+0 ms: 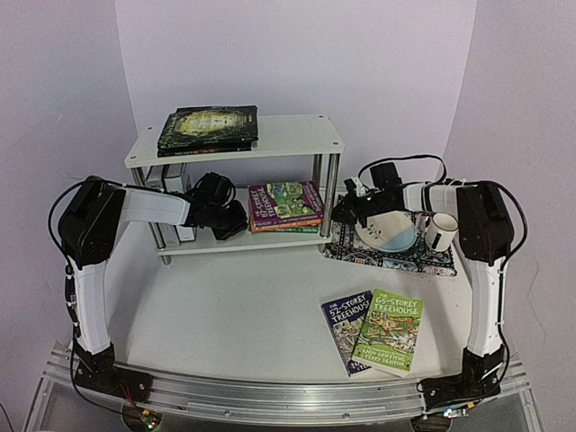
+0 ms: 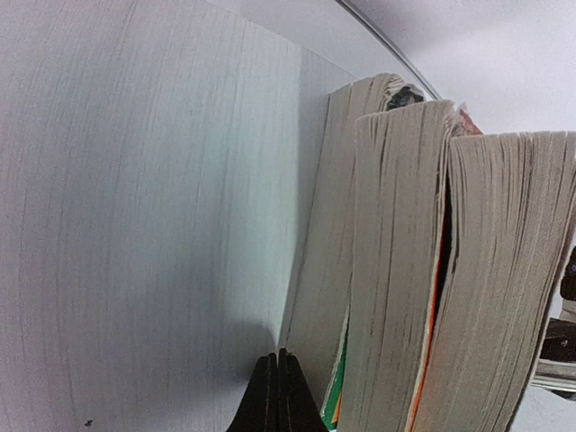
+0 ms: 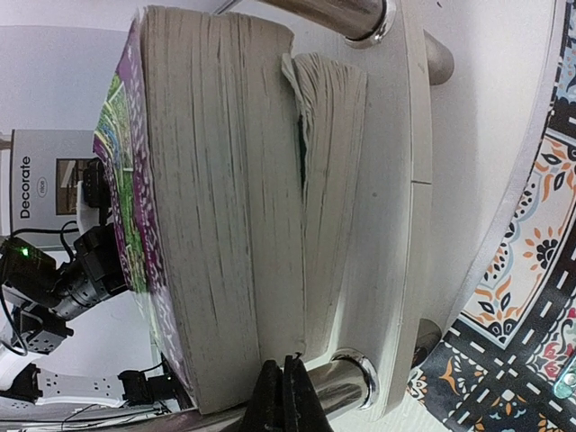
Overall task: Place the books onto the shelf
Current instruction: Adjust the book pile on the shelf.
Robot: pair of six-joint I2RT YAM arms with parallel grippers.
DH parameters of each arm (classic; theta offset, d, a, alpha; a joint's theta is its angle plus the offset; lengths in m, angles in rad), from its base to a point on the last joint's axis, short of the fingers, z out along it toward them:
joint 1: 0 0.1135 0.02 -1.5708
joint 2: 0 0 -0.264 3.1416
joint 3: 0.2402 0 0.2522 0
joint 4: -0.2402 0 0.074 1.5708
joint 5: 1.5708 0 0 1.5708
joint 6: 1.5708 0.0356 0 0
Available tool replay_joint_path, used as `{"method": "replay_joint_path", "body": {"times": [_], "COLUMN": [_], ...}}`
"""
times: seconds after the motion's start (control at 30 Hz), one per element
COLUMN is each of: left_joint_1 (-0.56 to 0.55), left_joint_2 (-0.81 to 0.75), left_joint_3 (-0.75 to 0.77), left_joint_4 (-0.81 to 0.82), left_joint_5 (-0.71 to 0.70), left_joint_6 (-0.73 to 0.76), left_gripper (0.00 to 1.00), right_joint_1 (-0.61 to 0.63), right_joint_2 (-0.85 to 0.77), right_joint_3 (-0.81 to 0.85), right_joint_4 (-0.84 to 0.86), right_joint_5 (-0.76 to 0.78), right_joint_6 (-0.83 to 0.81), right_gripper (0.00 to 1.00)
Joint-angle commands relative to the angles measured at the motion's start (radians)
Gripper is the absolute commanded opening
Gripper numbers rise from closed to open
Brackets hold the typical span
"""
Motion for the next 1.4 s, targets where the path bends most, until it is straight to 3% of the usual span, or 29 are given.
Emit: {"method": "replay_joint_path", "body": {"times": [0.0,0.57,0.93,1.37], "left_joint_1": [-0.005,-0.026,-0.028,-0.028], "left_joint_2": [-0.005,-0.024,-0.048,-0.045], "left_joint_3": [0.047,0.040,0.024,0.038], "left_joint_4": [0.005,0.005,0.000,-0.010], "left_joint_5": [0.023,0.058,0.010,-0.001], "left_joint_6": [0.011,0.010,0.020,0.028], "left_gripper": [0.00,0.00,0.00,0.00], "right_joint_1": [0.014,0.014,-0.027,-0.012], "right_joint_2": [0.021,0.070,0.061,0.126], "right_joint_3": [0.054,0.128,0.171,0.237], "right_joint_4": [-0.023,-0.061,-0.164,-0.205], "right_joint_5": [-0.055,-0.067,0.008,-0.016], "right_joint_6": [-0.019,-0.023,-0.092,-0.108], "right_gripper": [0.00,0.00,0.00,0.00]}}
